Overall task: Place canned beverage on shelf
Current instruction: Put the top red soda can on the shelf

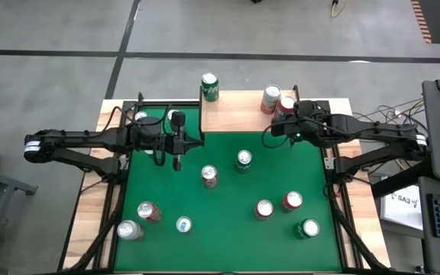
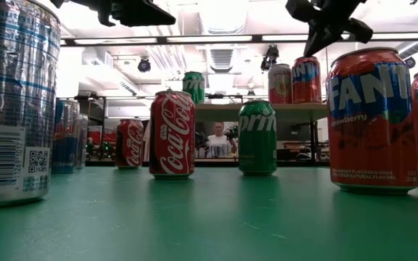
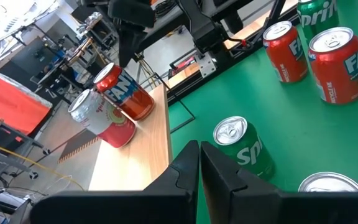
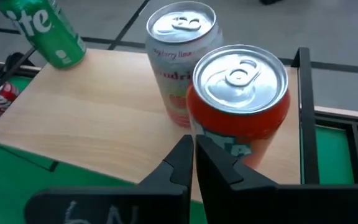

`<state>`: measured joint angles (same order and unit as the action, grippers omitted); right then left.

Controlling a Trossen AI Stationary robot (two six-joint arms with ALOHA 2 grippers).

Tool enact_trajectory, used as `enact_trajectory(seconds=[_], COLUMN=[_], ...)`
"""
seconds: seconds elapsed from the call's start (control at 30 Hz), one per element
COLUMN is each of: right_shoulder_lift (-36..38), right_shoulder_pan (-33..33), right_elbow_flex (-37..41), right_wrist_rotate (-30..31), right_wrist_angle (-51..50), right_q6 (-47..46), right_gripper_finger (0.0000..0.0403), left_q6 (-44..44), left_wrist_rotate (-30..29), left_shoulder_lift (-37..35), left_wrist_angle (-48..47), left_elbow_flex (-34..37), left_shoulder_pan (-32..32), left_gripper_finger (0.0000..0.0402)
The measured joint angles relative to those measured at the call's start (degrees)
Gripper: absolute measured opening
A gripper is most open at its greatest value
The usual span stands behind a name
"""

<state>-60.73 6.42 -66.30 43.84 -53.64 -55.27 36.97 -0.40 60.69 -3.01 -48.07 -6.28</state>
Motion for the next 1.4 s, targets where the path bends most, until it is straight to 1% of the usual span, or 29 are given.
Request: enact_trajectory(seconds=[0.27,0.43,0.67,0.97,1.03,1.2,1.33,1.4], right_shoulder_lift=[-0.01,0.08,0.08,0.23,0.38,-0.12,-1.62,-2.06], right_shoulder_pan=[0.66,1.78,3.74,5.84,5.84,5.75,5.87,6.24], right_elbow_flex=[0.0,0.0,-0.01,-0.02,-0.02,-0.02,-0.02,-0.02], right_wrist_rotate=[3.72,3.81,3.82,4.13,2.46,-6.16,-6.26,-4.65], right_wrist_angle=[-0.04,-0.7,-4.97,-5.03,-4.84,-4.29,-4.28,-4.28], right_q6=[-0.62,0.47,-0.06,1.24,0.59,-1.21,-1.18,-1.11], right_gripper_finger=[0.0011,0.0011,0.0011,0.0011,0.0011,0.0011,0.0011,0.0011], left_q6=[0.01,0.01,0.02,0.02,0.02,0.02,0.02,0.02], left_wrist_rotate=[0.0,0.0,0.0,0.0,0.0,0.0,0.0,0.0], left_shoulder_lift=[0.0,0.0,0.0,0.0,0.0,0.0,0.0,0.0], left_wrist_angle=[-0.02,-0.02,-0.02,-0.02,-0.02,-0.02,-0.02,-0.02], left_elbow_flex=[0.0,0.0,0.0,0.0,0.0,0.0,0.0,0.0], left_shoulder_pan=[0.0,0.0,0.0,0.0,0.0,0.0,-0.02,-0.1], left_gripper_finger=[0.0,0.0,0.0,0.0,0.0,0.0,0.0,0.0])
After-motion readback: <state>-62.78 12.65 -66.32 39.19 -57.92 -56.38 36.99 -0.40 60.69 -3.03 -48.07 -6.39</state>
